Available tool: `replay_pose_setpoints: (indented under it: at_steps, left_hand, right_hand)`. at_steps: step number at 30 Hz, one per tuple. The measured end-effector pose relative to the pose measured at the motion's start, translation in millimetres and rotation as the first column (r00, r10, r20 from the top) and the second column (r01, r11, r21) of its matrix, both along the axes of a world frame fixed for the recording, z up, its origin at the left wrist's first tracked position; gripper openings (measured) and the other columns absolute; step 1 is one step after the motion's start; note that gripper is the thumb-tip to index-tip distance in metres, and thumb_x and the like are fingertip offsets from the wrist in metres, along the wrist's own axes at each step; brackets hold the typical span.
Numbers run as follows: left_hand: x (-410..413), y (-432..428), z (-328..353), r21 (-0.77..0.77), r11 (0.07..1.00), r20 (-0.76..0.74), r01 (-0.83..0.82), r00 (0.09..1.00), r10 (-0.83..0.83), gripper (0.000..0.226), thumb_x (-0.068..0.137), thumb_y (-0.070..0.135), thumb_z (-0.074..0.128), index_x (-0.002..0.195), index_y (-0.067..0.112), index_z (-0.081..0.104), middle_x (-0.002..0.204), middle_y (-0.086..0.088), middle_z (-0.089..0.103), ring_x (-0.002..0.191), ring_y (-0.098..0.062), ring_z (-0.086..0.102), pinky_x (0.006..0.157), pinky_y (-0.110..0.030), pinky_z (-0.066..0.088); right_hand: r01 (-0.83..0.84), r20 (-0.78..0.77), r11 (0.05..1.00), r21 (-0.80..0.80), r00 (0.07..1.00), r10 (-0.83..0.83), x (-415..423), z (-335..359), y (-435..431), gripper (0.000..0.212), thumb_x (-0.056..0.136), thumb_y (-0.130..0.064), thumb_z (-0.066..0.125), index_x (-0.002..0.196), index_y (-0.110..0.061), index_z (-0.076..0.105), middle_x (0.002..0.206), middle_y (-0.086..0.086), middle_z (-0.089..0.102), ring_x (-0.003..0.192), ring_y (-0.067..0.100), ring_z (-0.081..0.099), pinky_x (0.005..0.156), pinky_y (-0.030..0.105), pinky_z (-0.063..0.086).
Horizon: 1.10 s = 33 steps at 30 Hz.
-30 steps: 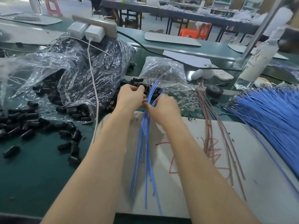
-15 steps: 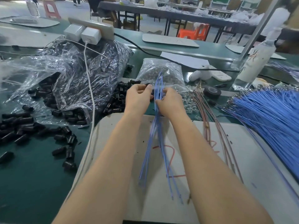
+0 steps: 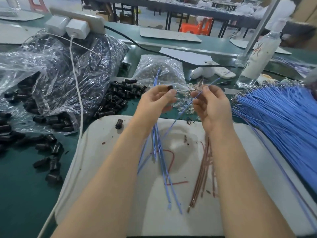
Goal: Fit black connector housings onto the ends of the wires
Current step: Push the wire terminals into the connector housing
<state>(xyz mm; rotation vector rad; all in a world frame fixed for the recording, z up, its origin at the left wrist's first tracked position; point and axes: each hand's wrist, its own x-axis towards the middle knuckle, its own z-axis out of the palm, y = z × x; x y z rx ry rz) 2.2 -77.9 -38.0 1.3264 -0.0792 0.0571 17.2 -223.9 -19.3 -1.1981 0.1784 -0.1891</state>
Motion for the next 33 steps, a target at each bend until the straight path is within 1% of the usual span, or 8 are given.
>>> replay_pose_setpoints:
  at_steps: [3,5,11,15,20,26,30,33]
  left_hand:
    - [-3.9,0.6,-1.5,-0.053,0.951,-0.103,0.304,0.946,-0.308,0.006,0.089,0.016,0.062,0.094,0.015,0.059,0.105,-0.005,0.070,0.095,-0.017,0.068,0.086,-0.030,0.055]
    - [-6.1,-0.8,-3.5,0.003,0.933,-0.115,0.360,0.927,-0.357,0.004,0.088,0.013,0.062,0.092,0.013,0.060,0.101,-0.004,0.072,0.092,-0.016,0.069,0.079,-0.025,0.056]
    - [-4.7,-2.4,-4.7,0.260,0.952,0.027,0.161,0.984,-0.174,0.008,0.090,0.011,0.061,0.092,0.018,0.064,0.085,0.007,0.070,0.073,-0.002,0.066,0.069,-0.015,0.052]
    - [-4.0,-3.3,-6.3,0.378,0.926,0.127,0.012,0.990,-0.064,0.005,0.089,0.019,0.065,0.093,0.022,0.064,0.088,0.012,0.067,0.071,0.003,0.061,0.071,-0.013,0.047]
    - [0.4,3.5,-8.7,0.330,0.934,0.124,-0.134,0.987,0.098,0.007,0.089,0.022,0.065,0.090,0.028,0.060,0.093,0.003,0.070,0.081,-0.012,0.071,0.085,-0.044,0.056]
    - [2.7,2.0,-11.3,0.371,0.925,0.085,-0.080,0.995,0.052,0.004,0.092,0.016,0.060,0.090,0.017,0.057,0.081,0.004,0.073,0.053,-0.006,0.060,0.058,-0.026,0.049]
    - [2.6,-0.5,-10.6,0.423,0.894,0.168,-0.151,0.982,0.087,0.013,0.092,0.016,0.060,0.084,0.025,0.054,0.078,0.007,0.070,0.055,0.005,0.052,0.064,-0.023,0.043]
    - [2.8,-0.4,-13.0,0.470,0.860,0.185,-0.202,0.974,0.128,0.005,0.090,0.017,0.062,0.089,0.019,0.057,0.082,0.004,0.068,0.070,-0.007,0.061,0.075,-0.029,0.051]
  right_hand:
    - [0.051,0.006,0.975,0.216,0.999,-0.054,-3.5,-5.2,1.5,0.020,0.100,-0.009,0.045,0.084,-0.019,0.049,0.059,0.000,0.066,0.046,0.008,0.058,0.046,0.016,0.048]
    - [0.041,0.011,0.942,0.333,0.999,-0.048,-2.6,-6.9,1.4,0.017,0.099,-0.007,0.046,0.085,-0.016,0.051,0.062,0.001,0.068,0.049,0.008,0.059,0.049,0.016,0.050]
    - [-0.252,-0.070,0.948,-0.194,0.968,0.243,-1.9,-19.8,18.1,0.018,0.094,-0.011,0.055,0.081,-0.009,0.068,0.080,0.009,0.065,0.075,0.026,0.055,0.073,0.035,0.046]
    - [-0.021,0.044,0.989,-0.149,0.999,0.028,-2.4,-16.7,17.7,0.022,0.097,-0.008,0.051,0.078,-0.014,0.059,0.066,0.000,0.065,0.044,0.003,0.045,0.044,0.015,0.037]
    - [0.185,0.126,0.980,0.067,0.973,-0.193,-3.0,-12.4,10.2,0.020,0.103,-0.012,0.035,0.086,-0.016,0.044,0.063,0.004,0.067,0.047,0.008,0.056,0.052,0.019,0.050]
    - [0.157,0.150,0.969,0.191,0.971,-0.187,0.0,-12.0,9.1,0.013,0.102,-0.010,0.041,0.090,-0.013,0.047,0.077,0.010,0.066,0.056,0.011,0.060,0.058,0.021,0.053]
    - [-0.014,0.129,0.989,-0.146,0.991,0.033,-0.8,-21.2,21.5,0.017,0.096,-0.008,0.054,0.081,-0.014,0.058,0.076,0.002,0.065,0.056,0.004,0.059,0.057,0.018,0.049]
    - [0.022,0.150,0.957,-0.290,0.988,0.023,-3.6,-24.4,28.2,0.020,0.097,-0.010,0.051,0.079,-0.013,0.058,0.073,0.004,0.065,0.059,0.005,0.064,0.059,0.018,0.051]
